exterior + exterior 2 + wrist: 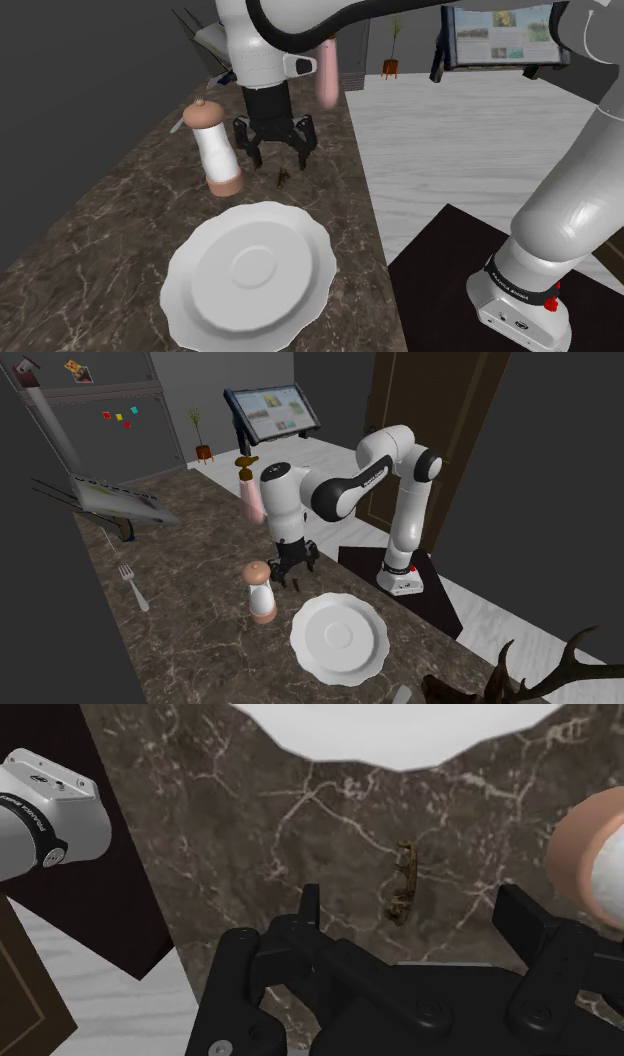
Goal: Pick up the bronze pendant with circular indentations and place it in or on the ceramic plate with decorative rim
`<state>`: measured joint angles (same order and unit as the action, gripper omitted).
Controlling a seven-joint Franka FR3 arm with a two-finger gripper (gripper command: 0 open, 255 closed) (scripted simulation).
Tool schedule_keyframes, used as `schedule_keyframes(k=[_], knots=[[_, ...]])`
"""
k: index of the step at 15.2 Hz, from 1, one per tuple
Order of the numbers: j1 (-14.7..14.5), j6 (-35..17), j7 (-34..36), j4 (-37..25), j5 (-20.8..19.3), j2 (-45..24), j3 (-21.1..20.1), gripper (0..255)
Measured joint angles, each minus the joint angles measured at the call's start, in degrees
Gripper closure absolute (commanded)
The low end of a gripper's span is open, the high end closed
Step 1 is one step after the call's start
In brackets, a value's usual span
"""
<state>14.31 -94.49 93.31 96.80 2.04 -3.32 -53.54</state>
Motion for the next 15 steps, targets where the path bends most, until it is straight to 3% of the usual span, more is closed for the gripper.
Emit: schedule_keyframes(k=[7, 14, 15], knots=[[-0.3, -4.8, 1.7, 4.1, -0.8, -1.0, 0.0, 0], [-0.3, -5.5, 1.7, 4.8, -0.7, -1.0, 0.0, 0], [-0.3, -5.5, 1.7, 4.8, -0.7, -1.0, 0.0, 255]])
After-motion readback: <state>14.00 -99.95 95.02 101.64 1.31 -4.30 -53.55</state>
